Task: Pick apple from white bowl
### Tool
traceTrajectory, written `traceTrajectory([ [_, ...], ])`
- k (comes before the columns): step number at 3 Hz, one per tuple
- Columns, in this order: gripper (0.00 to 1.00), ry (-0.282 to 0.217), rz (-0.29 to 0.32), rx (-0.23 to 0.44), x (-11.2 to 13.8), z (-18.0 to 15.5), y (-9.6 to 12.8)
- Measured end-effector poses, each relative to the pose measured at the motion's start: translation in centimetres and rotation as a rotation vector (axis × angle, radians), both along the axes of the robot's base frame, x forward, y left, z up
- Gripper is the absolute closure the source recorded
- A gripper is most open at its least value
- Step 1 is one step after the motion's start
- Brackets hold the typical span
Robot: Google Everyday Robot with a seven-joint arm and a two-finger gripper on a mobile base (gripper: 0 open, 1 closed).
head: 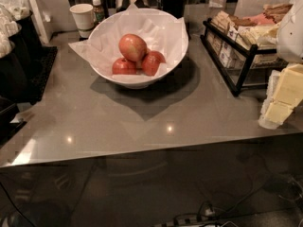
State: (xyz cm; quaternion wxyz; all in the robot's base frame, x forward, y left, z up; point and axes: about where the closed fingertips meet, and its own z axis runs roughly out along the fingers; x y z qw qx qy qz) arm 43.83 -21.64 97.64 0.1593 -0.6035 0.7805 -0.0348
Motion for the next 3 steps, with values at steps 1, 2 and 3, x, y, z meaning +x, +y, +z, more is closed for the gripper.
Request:
traceTrajectory([
  [1,0.0,-0.003,0.002,0.0,0.1,0.1,0.1],
  [2,0.0,-0.038,0.077,0.061,2.7,1.6,2.5],
  [3,0.0,-0.066,0.234,0.181,6.4,3.4,7.6],
])
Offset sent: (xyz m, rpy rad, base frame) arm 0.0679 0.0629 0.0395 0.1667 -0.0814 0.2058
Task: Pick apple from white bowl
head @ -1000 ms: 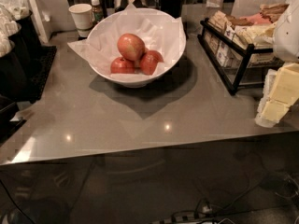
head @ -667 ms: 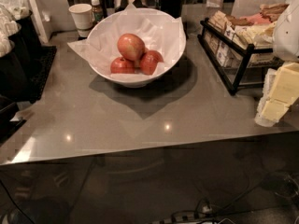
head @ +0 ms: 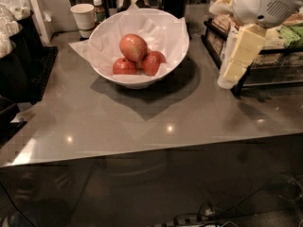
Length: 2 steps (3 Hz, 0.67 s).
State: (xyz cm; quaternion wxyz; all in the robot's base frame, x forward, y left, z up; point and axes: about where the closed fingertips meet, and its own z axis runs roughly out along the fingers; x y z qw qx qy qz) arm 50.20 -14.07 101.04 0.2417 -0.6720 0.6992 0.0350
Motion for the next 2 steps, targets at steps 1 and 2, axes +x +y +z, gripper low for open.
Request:
traceTrajectory([
  [1,0.0,0.007,0.103,0.153,4.1,1.44,4.35],
  [2,0.0,0.007,0.103,0.153,4.11,1.44,4.36],
])
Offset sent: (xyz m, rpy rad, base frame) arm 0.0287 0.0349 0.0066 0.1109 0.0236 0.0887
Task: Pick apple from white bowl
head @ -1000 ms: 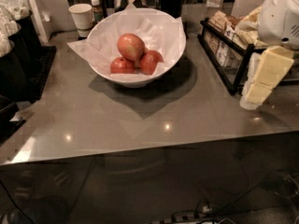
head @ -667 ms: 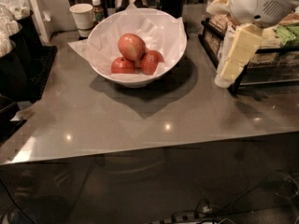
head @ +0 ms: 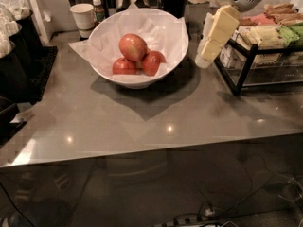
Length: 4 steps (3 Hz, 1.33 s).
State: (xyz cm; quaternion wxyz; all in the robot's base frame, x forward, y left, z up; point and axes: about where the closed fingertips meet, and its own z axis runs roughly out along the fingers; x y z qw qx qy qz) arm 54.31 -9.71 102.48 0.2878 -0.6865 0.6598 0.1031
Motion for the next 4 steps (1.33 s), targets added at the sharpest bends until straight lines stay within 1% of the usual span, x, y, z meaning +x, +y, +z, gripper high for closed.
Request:
traceTrajectory([
  [1,0.0,-0.029,-0.024,0.078,1.8,0.0,0.3],
  [2,0.0,-0.021,-0.011,0.159,4.8,-0.7,1.5],
  [3,0.0,0.005,0.015,0.218,7.7,-1.8,3.5],
  [4,0.0,0.005,0.016,0.227,8.2,-1.9,3.7],
])
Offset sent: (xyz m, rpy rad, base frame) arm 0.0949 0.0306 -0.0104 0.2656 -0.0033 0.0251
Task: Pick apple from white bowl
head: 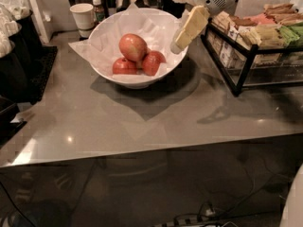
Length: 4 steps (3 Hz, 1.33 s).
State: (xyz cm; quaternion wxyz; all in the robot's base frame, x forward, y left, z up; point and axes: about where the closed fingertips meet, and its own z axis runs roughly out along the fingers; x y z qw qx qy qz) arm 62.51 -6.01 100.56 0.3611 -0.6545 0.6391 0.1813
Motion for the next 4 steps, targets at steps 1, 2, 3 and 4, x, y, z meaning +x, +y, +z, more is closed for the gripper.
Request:
traceTrajectory([
  [1,0.0,-0.011,-0.028,0.018,0.2,0.0,-0.1],
  [2,0.0,0.029,-0.016,0.033,1.4,-1.9,1.8],
  [3,0.0,0.039,-0.011,0.035,1.7,-2.4,2.3],
  [4,0.17,0.039,-0.011,0.035,1.7,-2.4,2.3],
])
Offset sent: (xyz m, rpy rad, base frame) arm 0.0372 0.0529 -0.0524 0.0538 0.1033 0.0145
